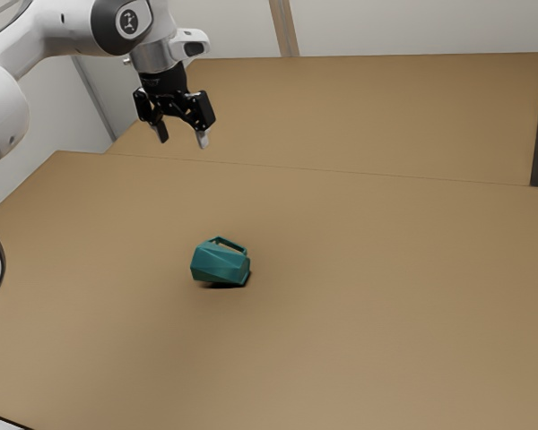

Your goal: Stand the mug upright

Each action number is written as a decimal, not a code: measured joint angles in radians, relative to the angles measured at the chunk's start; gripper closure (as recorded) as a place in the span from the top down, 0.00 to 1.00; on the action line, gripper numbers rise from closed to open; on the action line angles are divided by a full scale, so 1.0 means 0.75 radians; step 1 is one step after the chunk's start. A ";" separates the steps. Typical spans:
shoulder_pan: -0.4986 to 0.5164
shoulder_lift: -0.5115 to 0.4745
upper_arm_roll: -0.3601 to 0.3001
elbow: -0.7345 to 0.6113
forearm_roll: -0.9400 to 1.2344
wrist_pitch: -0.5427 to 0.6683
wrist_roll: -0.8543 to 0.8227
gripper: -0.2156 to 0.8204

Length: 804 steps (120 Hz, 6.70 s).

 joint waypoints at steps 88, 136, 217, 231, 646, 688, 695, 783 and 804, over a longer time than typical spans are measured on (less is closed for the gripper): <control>0.061 -0.049 0.227 -0.351 -0.160 -0.014 0.097 0.79; 0.123 -0.264 0.265 -0.872 -0.333 0.493 0.388 0.79; 0.122 -0.011 0.397 -1.006 -1.234 0.667 1.031 0.79; 0.121 0.020 0.397 -1.006 -1.284 0.664 1.103 0.79; -0.163 -0.305 0.086 -1.375 0.190 1.259 0.271 0.03; -0.182 -0.303 0.091 -1.378 0.180 1.285 0.232 0.13; -0.182 -0.303 0.091 -1.378 0.178 1.286 0.230 0.17; -0.129 -0.343 0.090 -1.356 0.134 1.252 0.202 0.64; -0.143 -0.355 0.090 -1.289 0.071 1.169 0.189 0.66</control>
